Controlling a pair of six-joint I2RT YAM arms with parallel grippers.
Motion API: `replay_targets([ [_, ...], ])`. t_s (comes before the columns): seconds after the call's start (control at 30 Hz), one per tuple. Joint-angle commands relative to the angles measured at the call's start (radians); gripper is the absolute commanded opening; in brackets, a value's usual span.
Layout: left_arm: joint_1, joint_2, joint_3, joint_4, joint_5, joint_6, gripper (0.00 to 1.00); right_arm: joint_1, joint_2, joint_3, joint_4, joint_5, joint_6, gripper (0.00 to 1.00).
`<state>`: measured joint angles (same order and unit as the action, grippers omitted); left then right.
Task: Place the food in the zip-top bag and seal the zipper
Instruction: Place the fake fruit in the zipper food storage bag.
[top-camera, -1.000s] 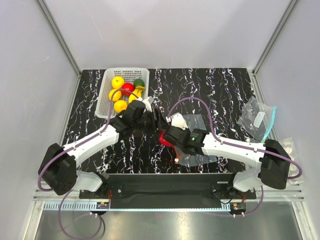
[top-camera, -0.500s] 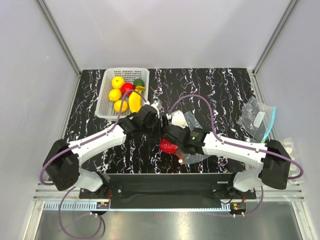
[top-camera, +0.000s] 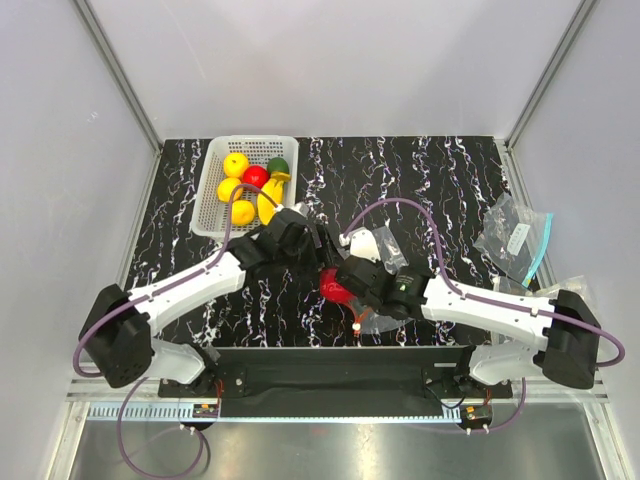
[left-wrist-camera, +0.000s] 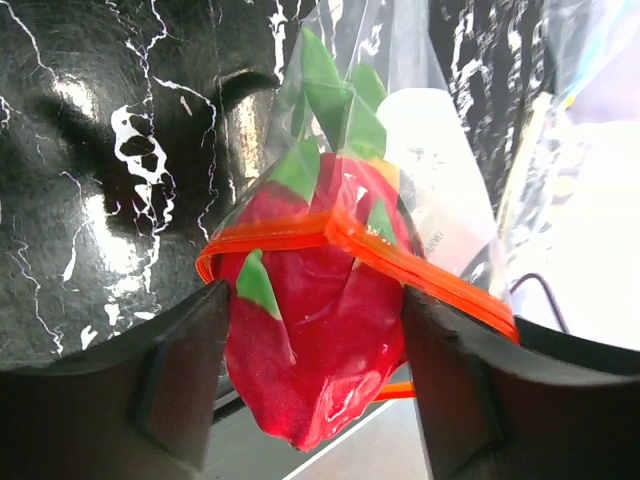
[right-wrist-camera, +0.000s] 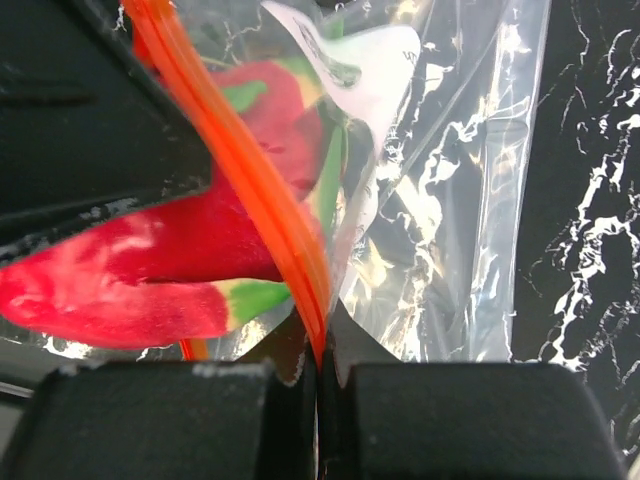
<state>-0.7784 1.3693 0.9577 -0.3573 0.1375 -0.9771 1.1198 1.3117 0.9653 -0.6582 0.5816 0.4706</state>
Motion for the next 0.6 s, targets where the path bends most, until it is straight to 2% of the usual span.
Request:
replay_targets([
  [0.0,0.016,-0.076,0.001,0.109,-0.009,-0.078,0.85,0.012,-0.038,-0.019,0.058,-0.029,0.005,0.00],
  [0.23,0.047,-0.131,-0.062,0.202,0.059,-0.175,0.86,0.011,-0.037,-0.031,0.088,-0.065,-0.012,0.00],
  [0.37,0.047,-0.138,-0.037,0.163,0.053,-0.163,0.87,0.012,-0.038,-0.040,0.107,-0.072,-0.012,0.00],
  [0.57,0.051,-0.202,0.019,-0.032,-0.036,0.037,0.96,0.011,-0.040,-0.043,0.095,-0.078,-0.013,0.00],
])
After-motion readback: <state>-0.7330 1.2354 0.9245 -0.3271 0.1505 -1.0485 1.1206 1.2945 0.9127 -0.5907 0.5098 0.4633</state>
